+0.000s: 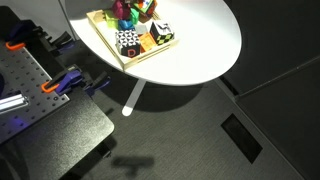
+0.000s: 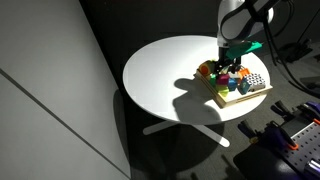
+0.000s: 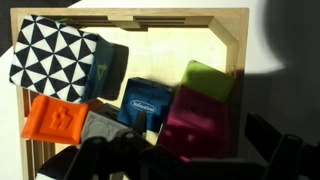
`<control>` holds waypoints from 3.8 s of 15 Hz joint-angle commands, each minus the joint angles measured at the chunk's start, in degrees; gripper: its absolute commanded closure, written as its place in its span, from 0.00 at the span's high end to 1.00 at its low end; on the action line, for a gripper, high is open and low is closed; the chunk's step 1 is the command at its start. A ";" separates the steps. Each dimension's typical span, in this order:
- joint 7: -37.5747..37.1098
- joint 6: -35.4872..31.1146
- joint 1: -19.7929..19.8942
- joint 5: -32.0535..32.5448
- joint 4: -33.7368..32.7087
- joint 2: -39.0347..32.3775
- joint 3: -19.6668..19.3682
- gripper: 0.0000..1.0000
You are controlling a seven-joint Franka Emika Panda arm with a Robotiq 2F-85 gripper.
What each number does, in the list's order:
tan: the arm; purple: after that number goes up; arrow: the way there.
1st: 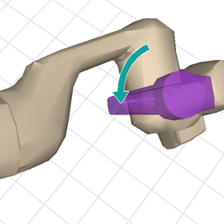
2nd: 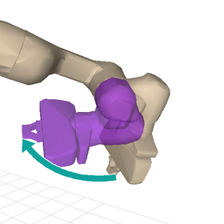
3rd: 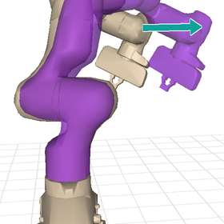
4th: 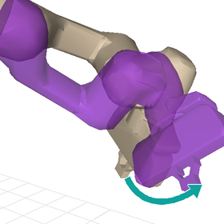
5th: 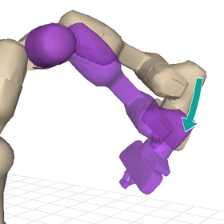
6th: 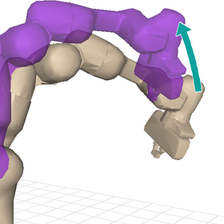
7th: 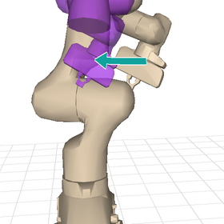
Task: Remove the pink block from the crate and put it on the table
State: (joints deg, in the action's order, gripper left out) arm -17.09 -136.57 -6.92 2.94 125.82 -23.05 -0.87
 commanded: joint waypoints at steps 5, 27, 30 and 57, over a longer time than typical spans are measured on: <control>-1.91 -1.19 -1.02 1.61 -3.06 -3.27 -1.72 1.00; -4.53 0.34 -4.59 0.37 -7.14 -1.64 -0.51 0.31; -4.78 -0.30 -5.17 0.18 -8.49 -2.43 0.35 0.31; -1.23 10.57 -5.79 -0.46 -6.10 -0.51 3.45 1.00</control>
State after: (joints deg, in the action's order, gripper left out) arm -19.36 -130.55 -13.73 2.86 118.33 -27.01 2.39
